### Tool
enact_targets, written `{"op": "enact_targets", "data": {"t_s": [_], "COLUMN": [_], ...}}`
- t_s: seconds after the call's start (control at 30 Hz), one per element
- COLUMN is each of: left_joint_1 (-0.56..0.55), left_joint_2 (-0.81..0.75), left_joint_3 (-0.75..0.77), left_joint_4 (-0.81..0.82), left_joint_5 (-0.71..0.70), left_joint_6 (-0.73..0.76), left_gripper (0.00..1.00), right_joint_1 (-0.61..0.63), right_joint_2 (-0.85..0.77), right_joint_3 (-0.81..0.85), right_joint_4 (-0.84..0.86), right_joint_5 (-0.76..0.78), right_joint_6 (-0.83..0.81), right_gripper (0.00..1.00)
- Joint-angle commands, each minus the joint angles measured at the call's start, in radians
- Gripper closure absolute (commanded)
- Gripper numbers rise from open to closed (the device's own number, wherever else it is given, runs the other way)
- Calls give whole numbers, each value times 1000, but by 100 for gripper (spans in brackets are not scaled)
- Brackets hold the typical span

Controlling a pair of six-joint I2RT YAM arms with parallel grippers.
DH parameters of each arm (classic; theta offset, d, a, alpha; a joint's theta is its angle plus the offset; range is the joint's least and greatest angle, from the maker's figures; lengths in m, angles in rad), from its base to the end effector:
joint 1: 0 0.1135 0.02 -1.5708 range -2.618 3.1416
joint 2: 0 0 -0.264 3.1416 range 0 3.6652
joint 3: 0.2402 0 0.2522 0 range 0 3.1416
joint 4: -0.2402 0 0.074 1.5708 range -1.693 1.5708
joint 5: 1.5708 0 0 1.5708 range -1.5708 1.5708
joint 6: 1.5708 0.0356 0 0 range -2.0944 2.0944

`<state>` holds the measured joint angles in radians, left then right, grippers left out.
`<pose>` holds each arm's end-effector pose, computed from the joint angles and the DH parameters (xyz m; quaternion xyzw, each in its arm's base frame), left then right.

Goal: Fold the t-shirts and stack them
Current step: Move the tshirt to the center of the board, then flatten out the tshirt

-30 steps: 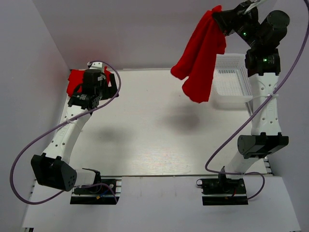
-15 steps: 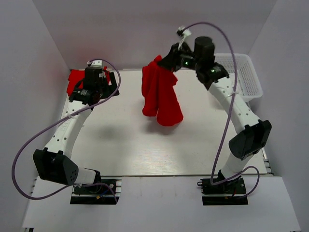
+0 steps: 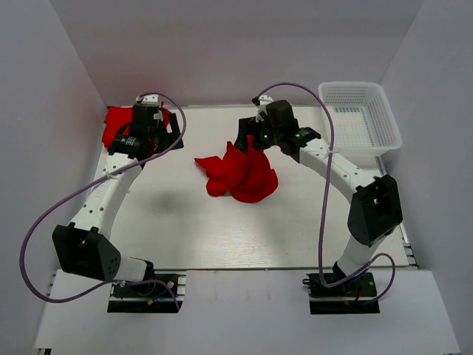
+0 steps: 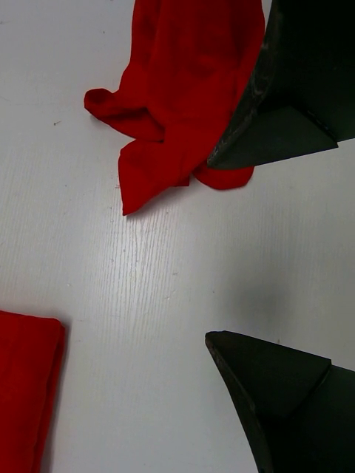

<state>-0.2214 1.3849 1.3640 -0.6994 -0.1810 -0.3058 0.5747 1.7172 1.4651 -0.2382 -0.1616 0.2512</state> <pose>0.2934 -0.0595 0.3559 -0.0755 0.9048 -0.0276 0.4181 0.3385 0.2260 0.3203 -0.1786 0.8369 0.2691 0.4418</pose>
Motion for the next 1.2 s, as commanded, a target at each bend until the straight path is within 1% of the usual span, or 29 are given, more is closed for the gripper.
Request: {"op": "enact_targets", "data": {"t_s": [0.0,0.1,0.17,0.2,0.23,0.27,0.3,0.33,0.4,0.43,0.47,0.57,0.63,0.77,1.0,1.07,1.17], "left_joint_1": [5,5,5,5,5,5,5,5,5,5,5,5,5,5,5,5,5], "left_joint_2": [8,8,8,8,8,-4,-4,-17,-17,-17,-27,-27,-27,-37,-37,-37,6], "left_joint_3": [-8,3,3,3,12,12,12,12,12,12,21,21,30,30,27,9,-34], "left_joint_4": [6,-5,-5,-14,-14,-14,-14,-14,-14,-14,-14,-14,-14,-23,-23,18,84], "left_joint_5": [28,28,28,28,28,28,28,28,17,17,17,28,38,38,72,92,150], "left_joint_6": [-7,-7,-7,-7,-7,-7,-7,-7,2,2,2,13,13,22,22,22,22], "left_gripper": [0,0,0,0,0,0,0,0,0,0,0,0,0,0,0,0,0], "right_joint_1": [7,4,4,4,4,1,-1,1,-4,-3,-1,-4,-6,-7,-7,-10,-9], "right_joint_2": [22,-19,-56,-65,-89,-94,-109,-114,-148,-162,-215,-295,-321,-378,-390,-387,-377], "right_joint_3": [80,89,93,107,133,152,196,207,213,195,184,134,124,98,49,26,-14], "right_joint_4": [-61,-53,-52,-82,-104,-130,-209,-234,-285,-285,-282,-306,-338,-342,-342,-367,-389], "right_joint_5": [146,197,275,305,420,472,611,613,749,766,812,835,835,817,729,725,694], "right_joint_6": [-13,-10,-18,-23,-21,-14,-1,9,10,2,-3,20,40,40,26,54,69], "right_gripper": [10,10,10,10,10,10,10,10,10,10,10,10,10,10,10,10,10]}}
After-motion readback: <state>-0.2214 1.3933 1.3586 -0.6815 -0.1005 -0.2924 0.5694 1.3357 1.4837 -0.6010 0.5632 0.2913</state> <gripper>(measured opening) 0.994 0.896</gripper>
